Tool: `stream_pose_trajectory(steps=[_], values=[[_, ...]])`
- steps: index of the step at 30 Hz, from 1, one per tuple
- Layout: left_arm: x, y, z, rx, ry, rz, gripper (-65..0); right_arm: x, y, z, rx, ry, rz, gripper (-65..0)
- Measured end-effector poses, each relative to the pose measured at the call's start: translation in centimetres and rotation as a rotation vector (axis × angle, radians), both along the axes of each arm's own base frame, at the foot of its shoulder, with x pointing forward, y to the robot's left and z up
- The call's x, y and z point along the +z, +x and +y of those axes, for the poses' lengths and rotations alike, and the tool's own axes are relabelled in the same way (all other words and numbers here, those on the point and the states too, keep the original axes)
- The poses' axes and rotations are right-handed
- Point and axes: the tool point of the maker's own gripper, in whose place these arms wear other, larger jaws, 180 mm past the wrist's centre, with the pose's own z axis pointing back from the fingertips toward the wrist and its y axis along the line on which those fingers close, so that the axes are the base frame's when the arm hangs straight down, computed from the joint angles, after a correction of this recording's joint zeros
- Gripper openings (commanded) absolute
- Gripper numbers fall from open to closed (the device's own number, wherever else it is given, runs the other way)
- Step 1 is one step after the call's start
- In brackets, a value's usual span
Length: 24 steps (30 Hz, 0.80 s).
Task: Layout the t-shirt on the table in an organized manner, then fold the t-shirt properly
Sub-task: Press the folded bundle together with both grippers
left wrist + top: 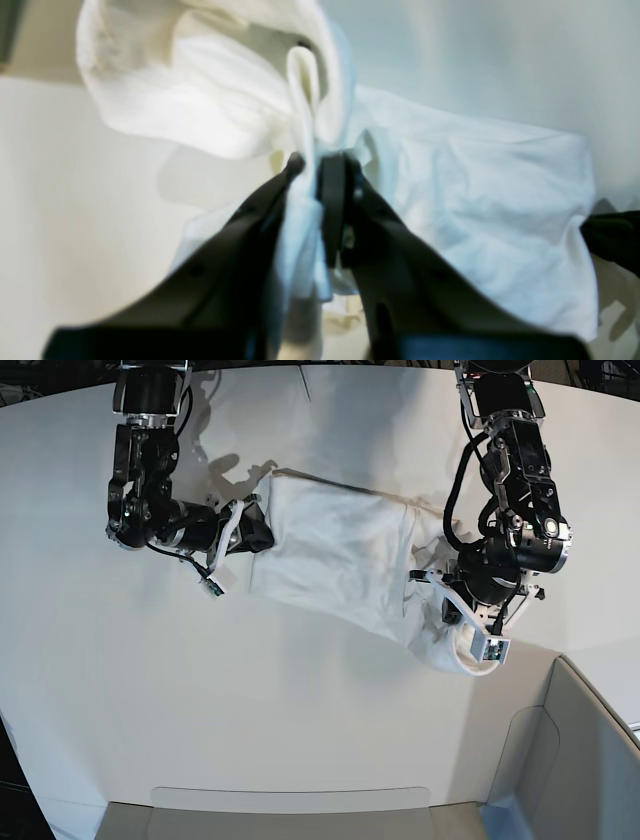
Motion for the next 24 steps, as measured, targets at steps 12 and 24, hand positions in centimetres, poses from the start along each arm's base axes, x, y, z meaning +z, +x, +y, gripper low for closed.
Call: stream_pose_trajectory(steps=[12, 24], values=[[1.6, 1.0, 2.5, -0.036, 0.119, -0.041, -65.0, 0.0, 0.1, 10.8, 0.163, 0.18, -0.001, -65.0], [-1.9, -1.7, -4.1, -0.204, 0.07, 0.036, -65.0, 0.3, 0.3, 11.8, 0.162, 0.203, -0.009, -65.0]])
